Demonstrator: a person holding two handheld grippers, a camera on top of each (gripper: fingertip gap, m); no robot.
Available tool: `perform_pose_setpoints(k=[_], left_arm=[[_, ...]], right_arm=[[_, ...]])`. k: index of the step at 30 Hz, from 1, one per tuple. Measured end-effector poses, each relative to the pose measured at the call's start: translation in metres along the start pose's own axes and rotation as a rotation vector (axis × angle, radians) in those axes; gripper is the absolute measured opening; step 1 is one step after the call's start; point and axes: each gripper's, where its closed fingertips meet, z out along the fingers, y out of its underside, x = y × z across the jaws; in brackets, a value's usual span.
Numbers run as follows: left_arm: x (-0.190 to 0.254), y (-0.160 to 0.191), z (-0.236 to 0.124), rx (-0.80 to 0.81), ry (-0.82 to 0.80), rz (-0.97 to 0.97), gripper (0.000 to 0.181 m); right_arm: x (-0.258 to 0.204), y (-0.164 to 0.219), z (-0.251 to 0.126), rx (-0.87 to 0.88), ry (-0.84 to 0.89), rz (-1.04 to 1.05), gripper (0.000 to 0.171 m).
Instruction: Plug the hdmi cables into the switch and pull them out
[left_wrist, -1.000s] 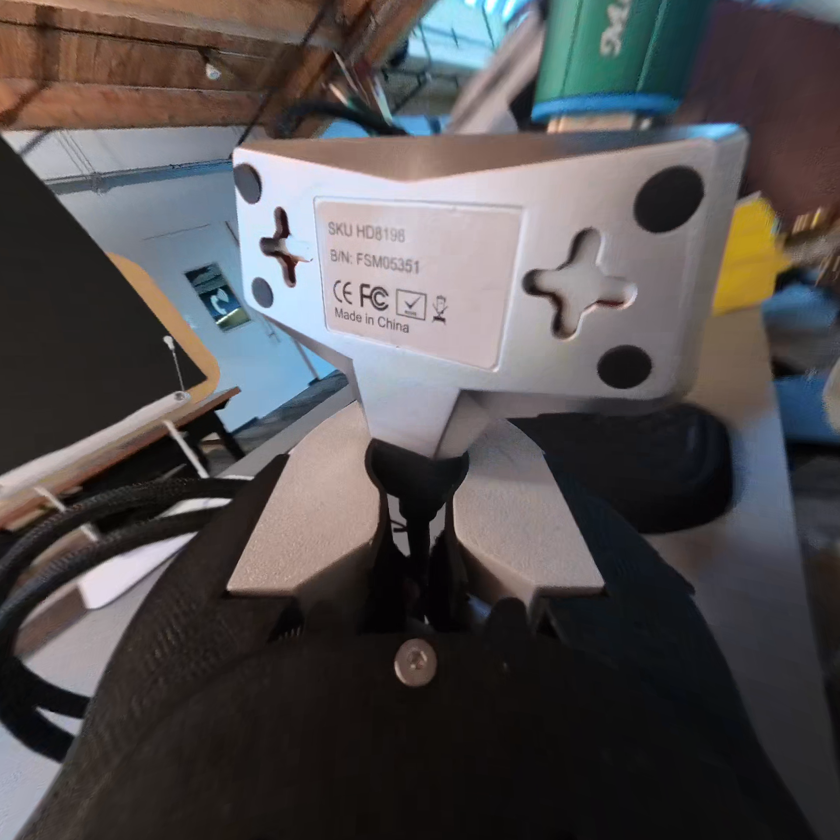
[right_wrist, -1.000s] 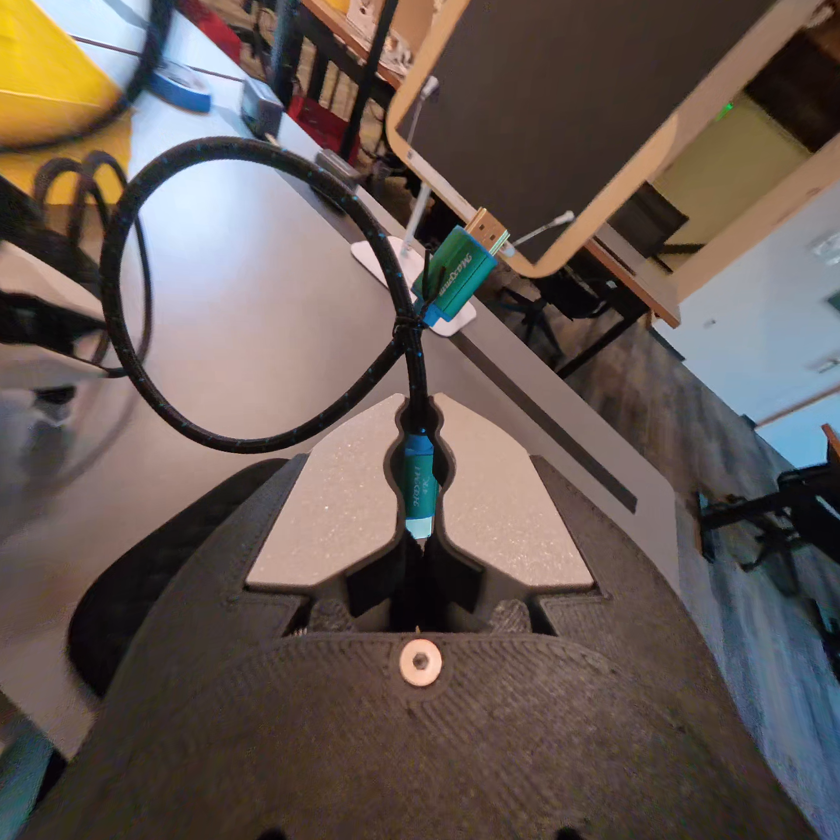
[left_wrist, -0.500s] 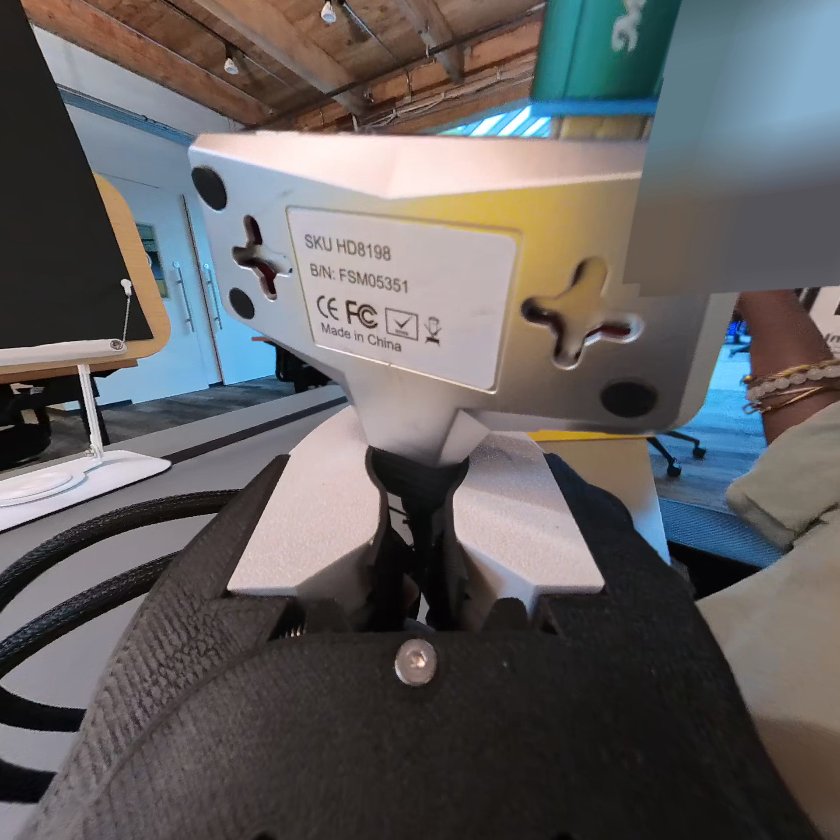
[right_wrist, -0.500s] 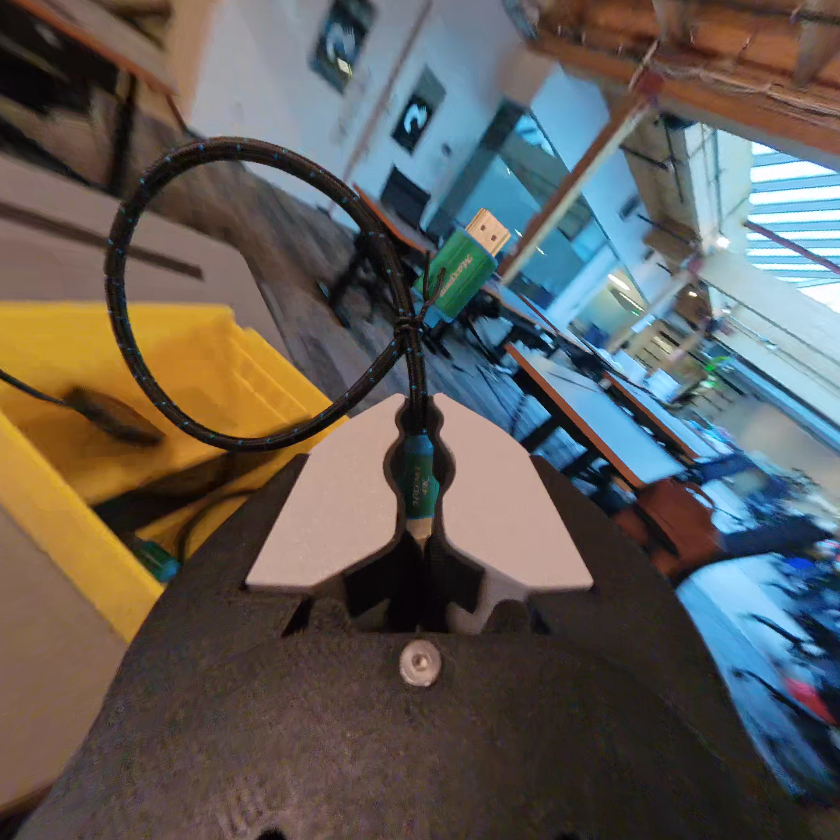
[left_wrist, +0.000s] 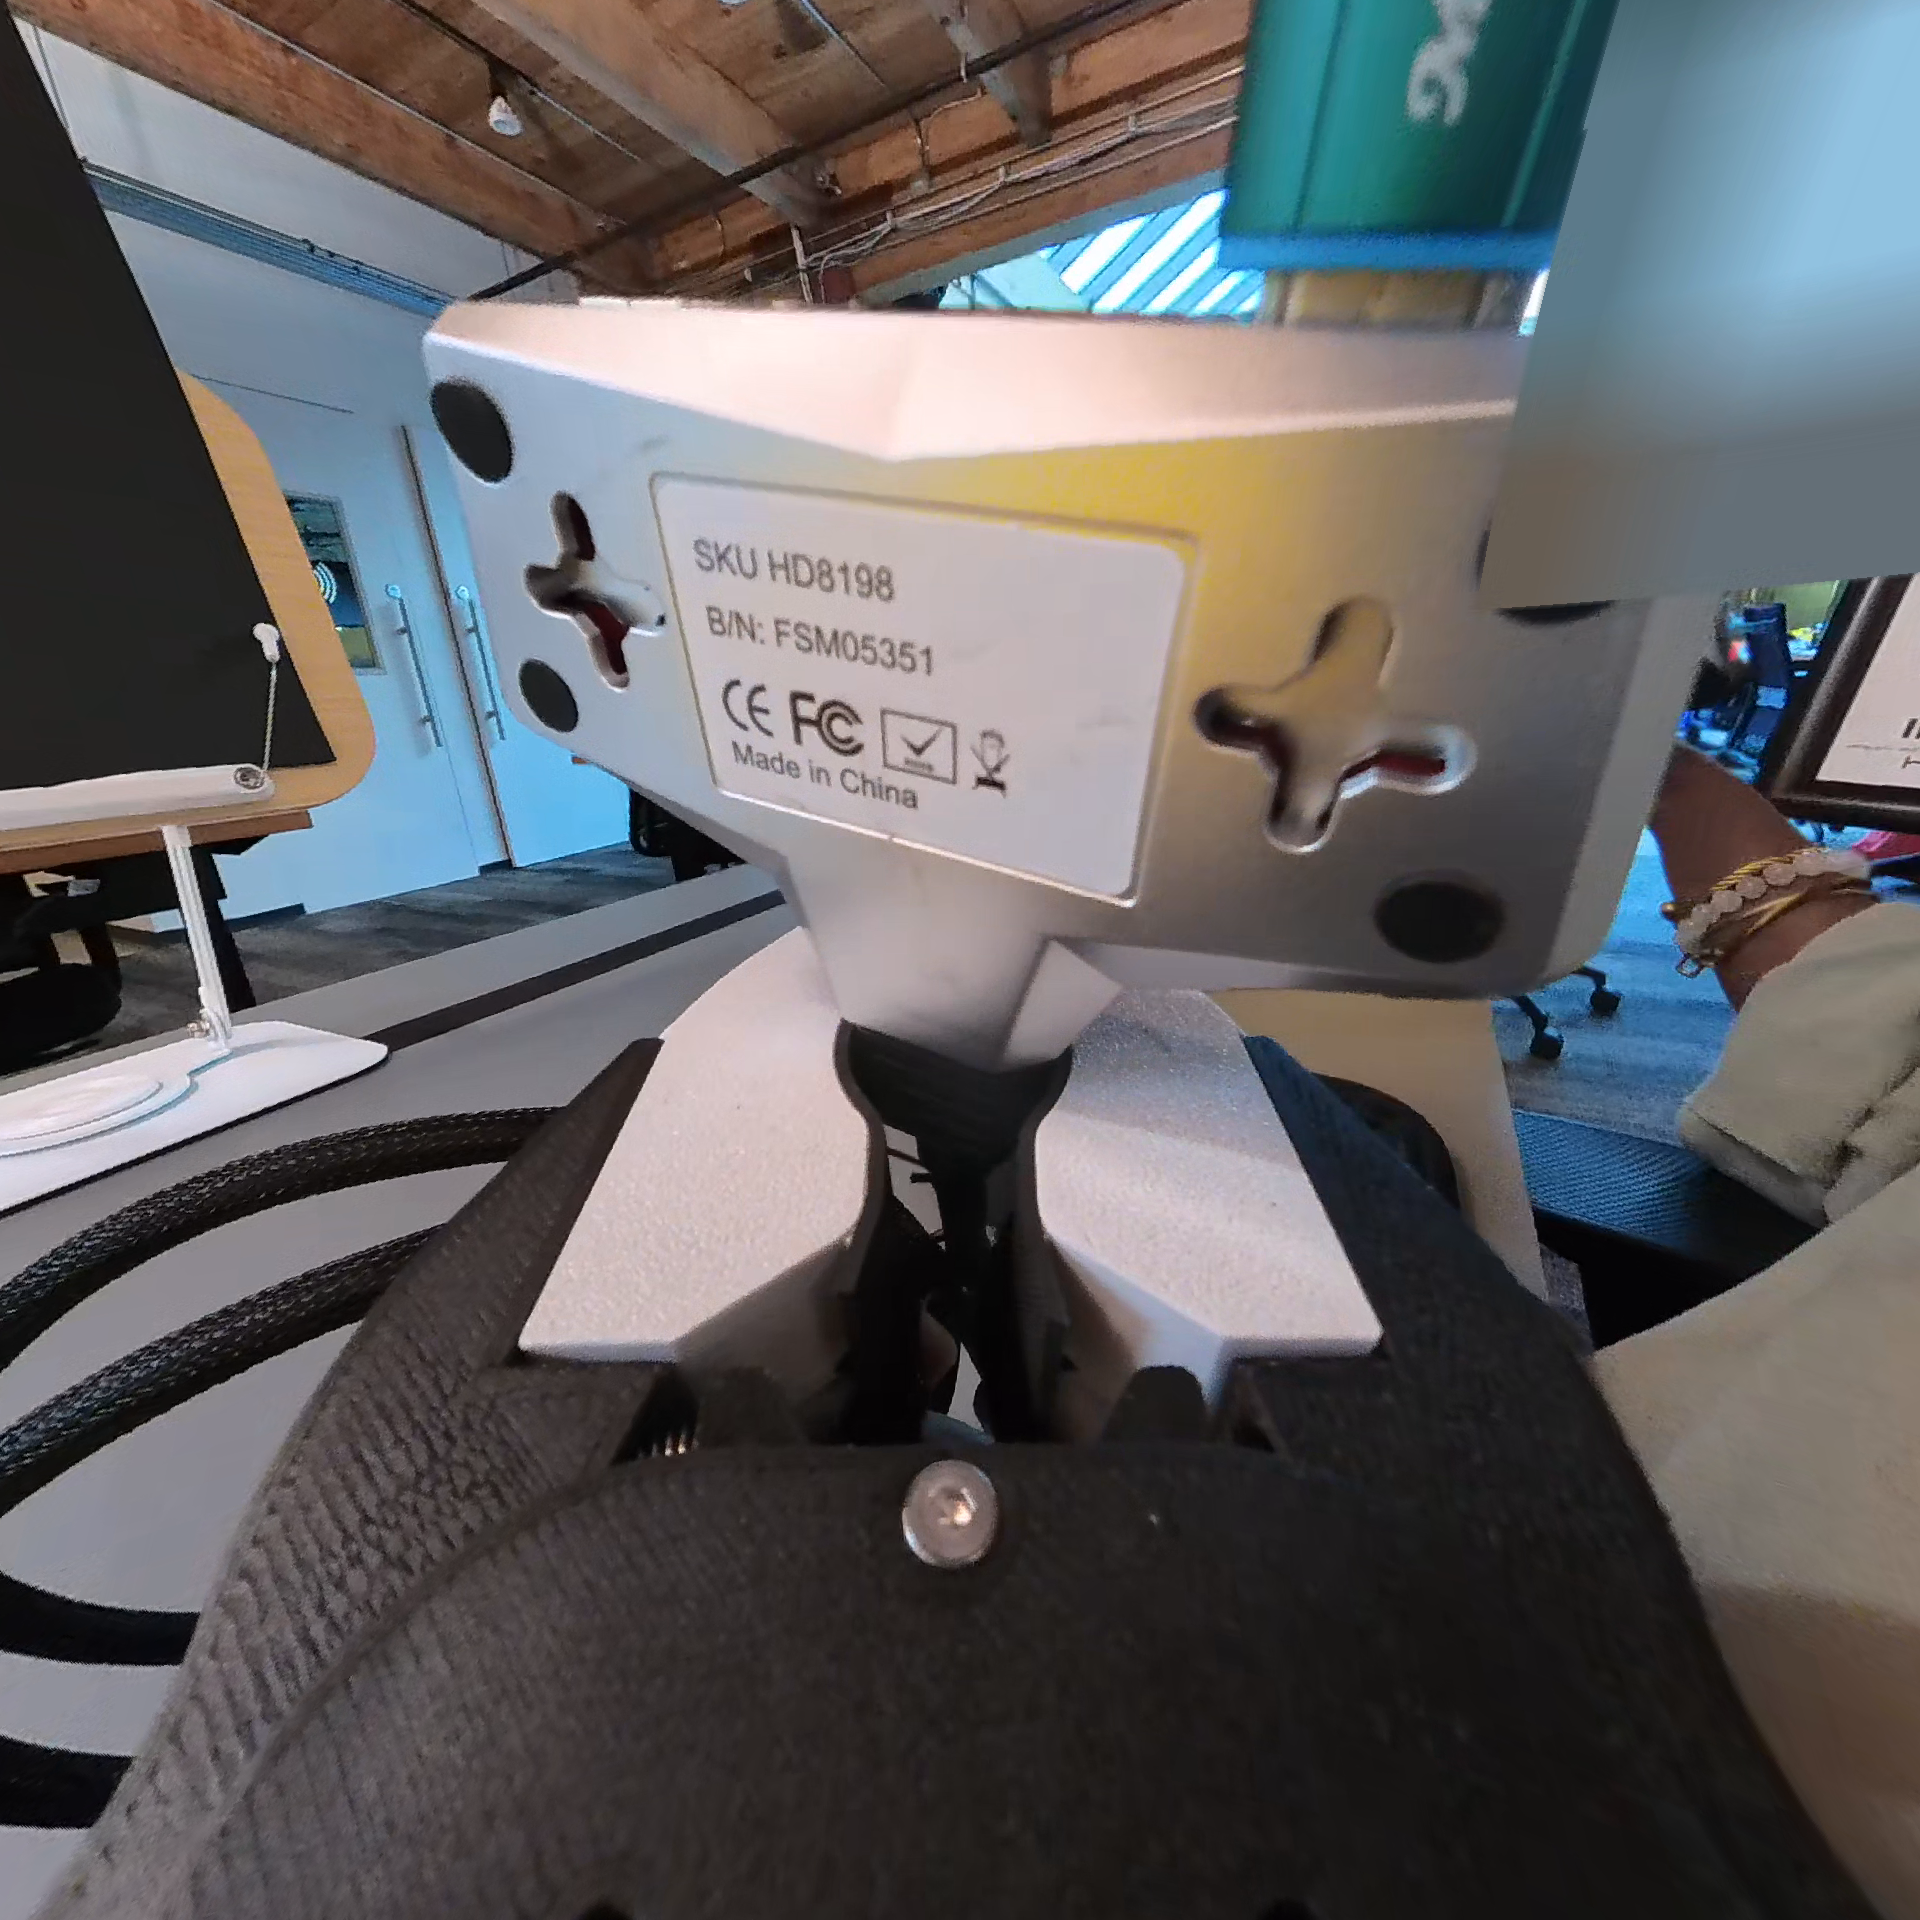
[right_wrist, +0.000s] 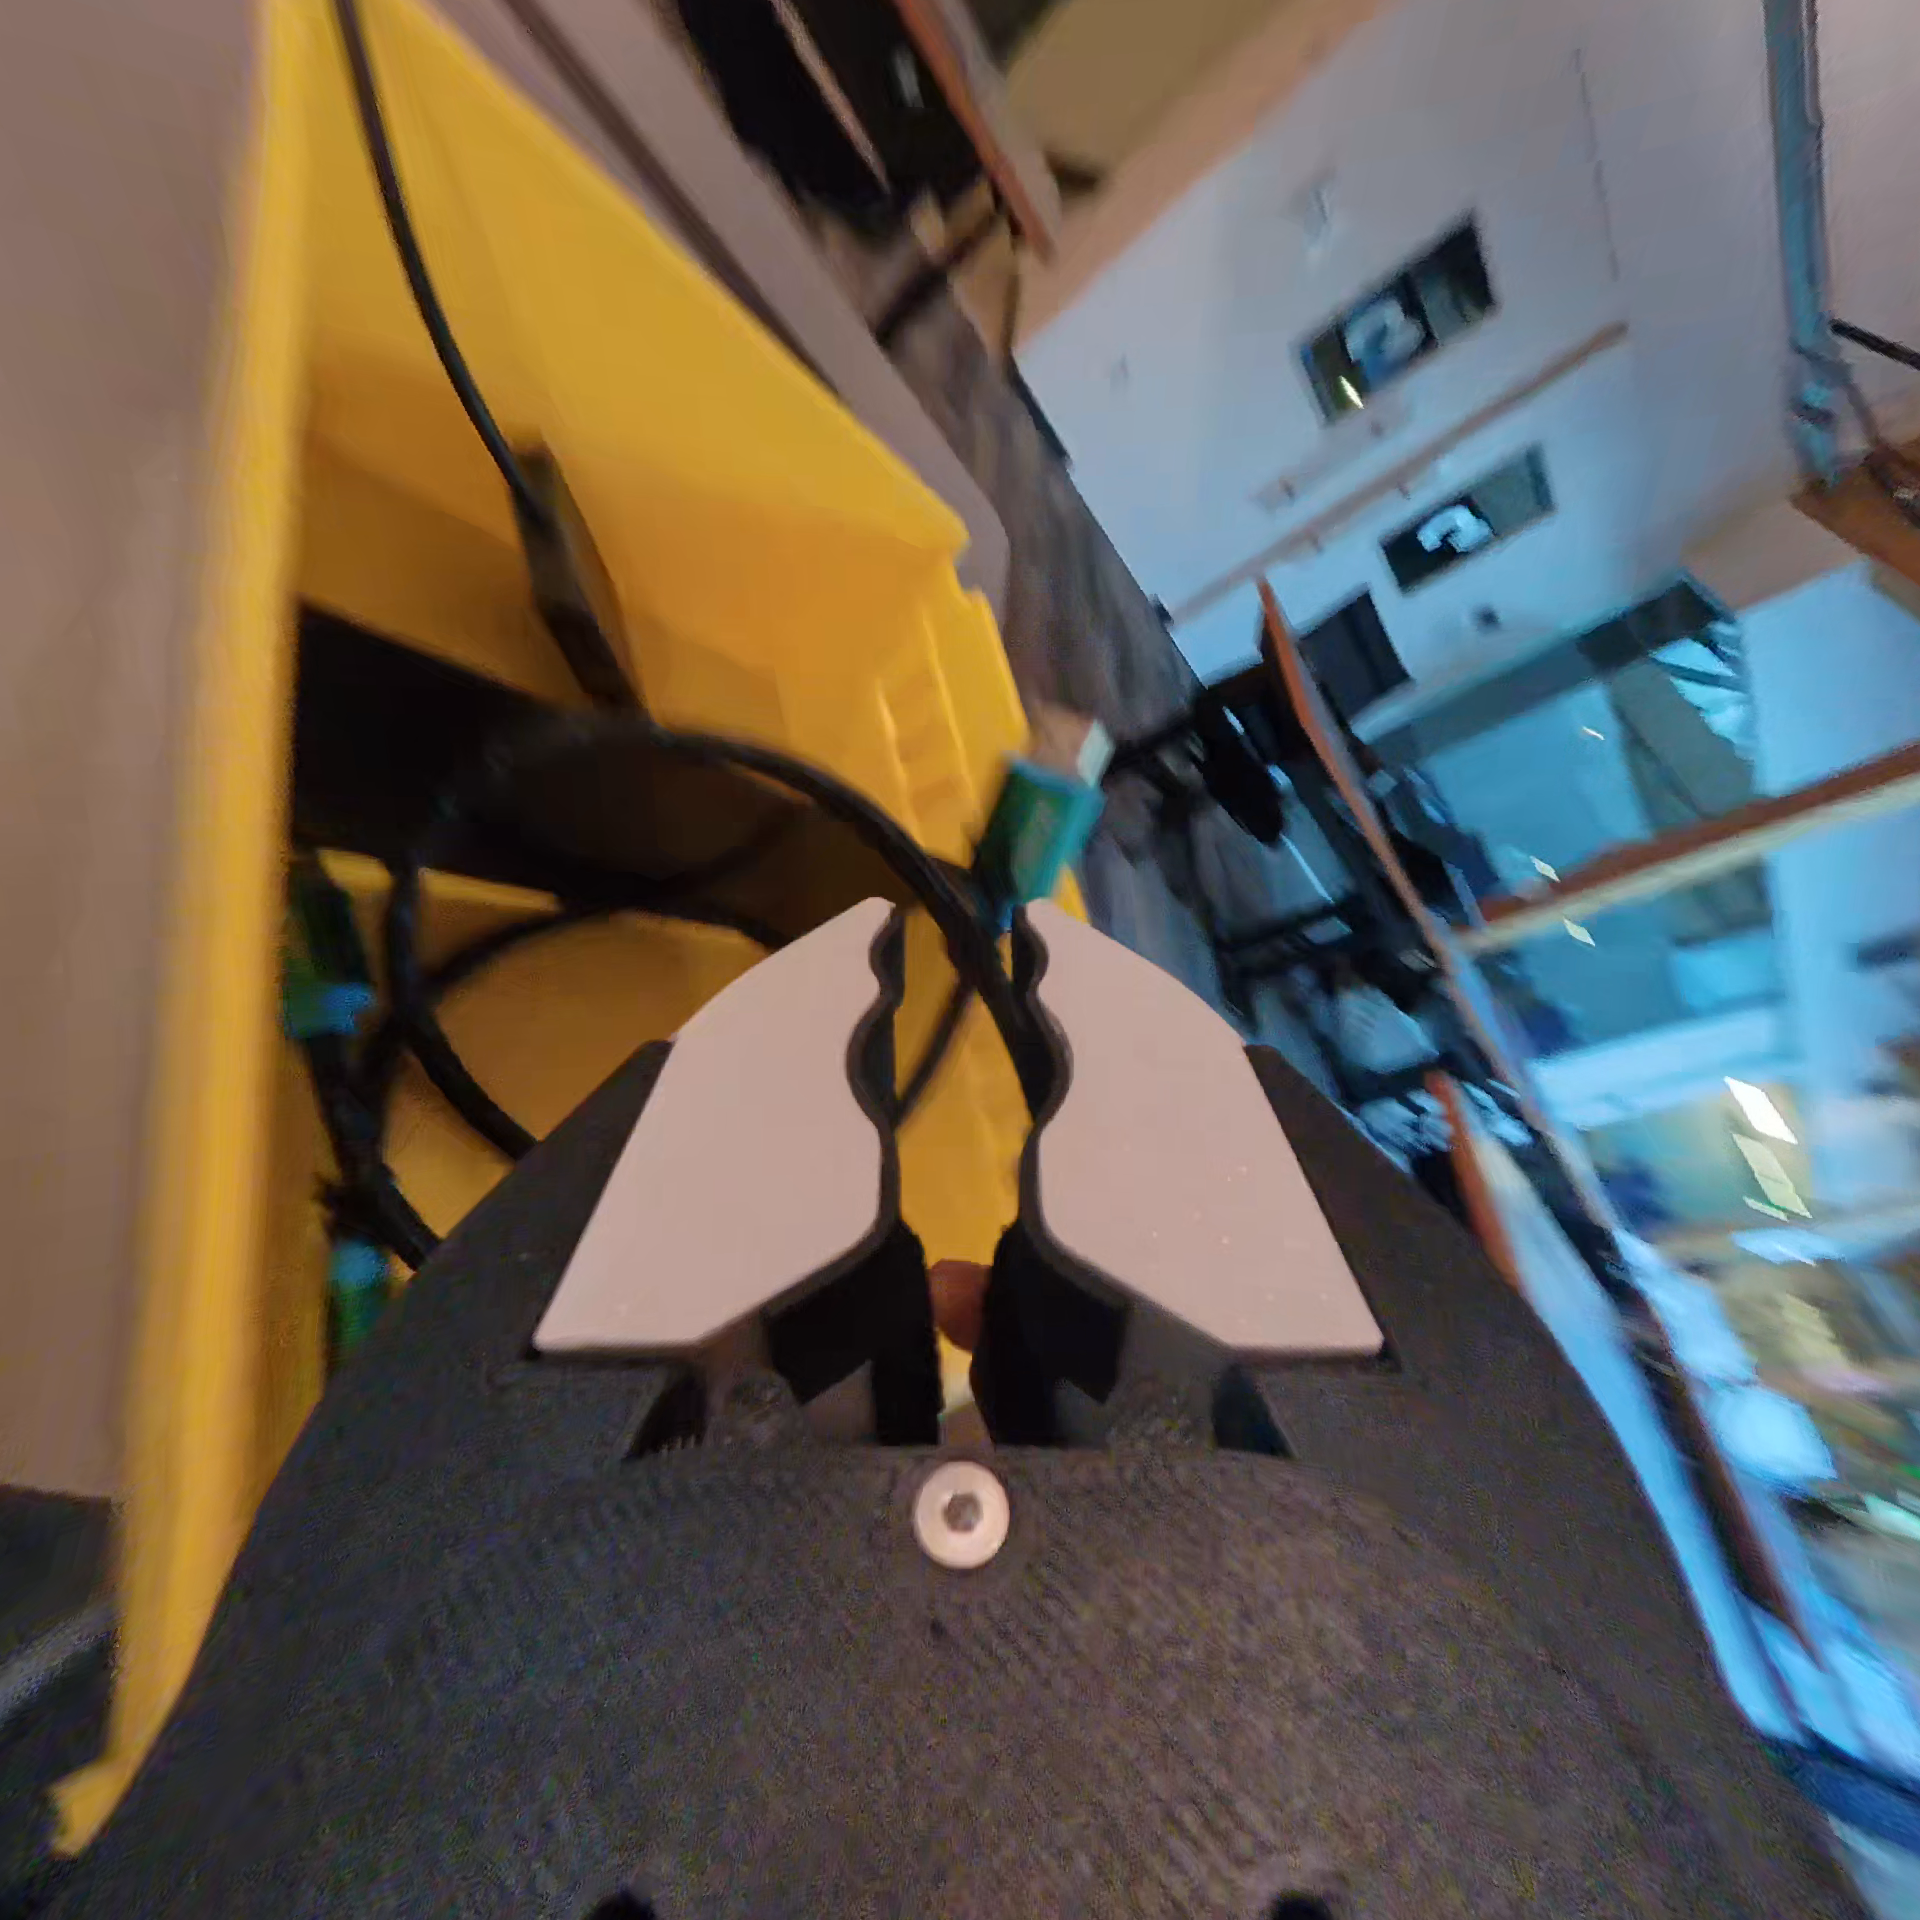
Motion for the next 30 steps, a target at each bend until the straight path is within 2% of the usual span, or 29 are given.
perform_pose_setpoints(k=[2, 4, 6, 9, 12, 14, 16, 18, 19, 20, 22, 25, 30], left_arm=[[0.001, 0.001, 0.000, -0.010, -0.001, 0.011, 0.020], [0.001, 0.001, 0.001, -0.014, -0.001, 0.021, 0.020], [0.001, 0.002, 0.001, -0.013, -0.002, 0.022, 0.020], [0.000, 0.003, 0.001, -0.015, -0.003, 0.011, 0.020], [0.000, 0.005, 0.001, -0.023, -0.005, 0.016, 0.020], [0.001, 0.006, 0.002, -0.028, -0.004, 0.029, 0.020], [0.002, 0.007, 0.002, -0.034, -0.004, 0.040, 0.020], [0.003, 0.008, 0.003, -0.042, -0.002, 0.047, 0.020], [0.003, 0.008, 0.003, -0.043, -0.002, 0.050, 0.020], [0.003, 0.008, 0.003, -0.043, -0.002, 0.052, 0.020], [0.003, 0.009, 0.003, -0.044, -0.001, 0.055, 0.019], [0.003, 0.009, 0.002, -0.045, -0.001, 0.061, 0.019], [0.004, 0.012, 0.003, -0.063, -0.004, 0.085, 0.020]], right_arm=[[-0.005, -0.011, -0.001, 0.092, -0.032, 0.109, 0.030], [0.003, -0.010, -0.011, 0.119, 0.007, 0.212, 0.038], [0.003, -0.014, -0.031, 0.174, -0.024, 0.363, 0.039], [-0.025, -0.034, -0.069, 0.247, -0.298, 0.555, 0.055], [-0.059, -0.027, -0.087, 0.089, -0.476, 0.507, 0.071], [-0.082, -0.009, -0.086, -0.103, -0.554, 0.474, 0.067], [-0.101, 0.003, -0.080, -0.259, -0.614, 0.477, 0.053], [-0.104, -0.006, -0.071, -0.288, -0.611, 0.466, 0.012], [-0.113, -0.017, -0.068, -0.268, -0.668, 0.465, 0.007], [-0.125, -0.031, -0.067, -0.237, -0.743, 0.449, 0.013], [-0.141, -0.055, -0.057, -0.201, -0.786, 0.393, 0.020], [-0.151, -0.079, -0.026, -0.239, -0.712, 0.358, 0.020], [-0.161, -0.116, 0.030, -0.187, -0.573, 0.478, 0.021]])
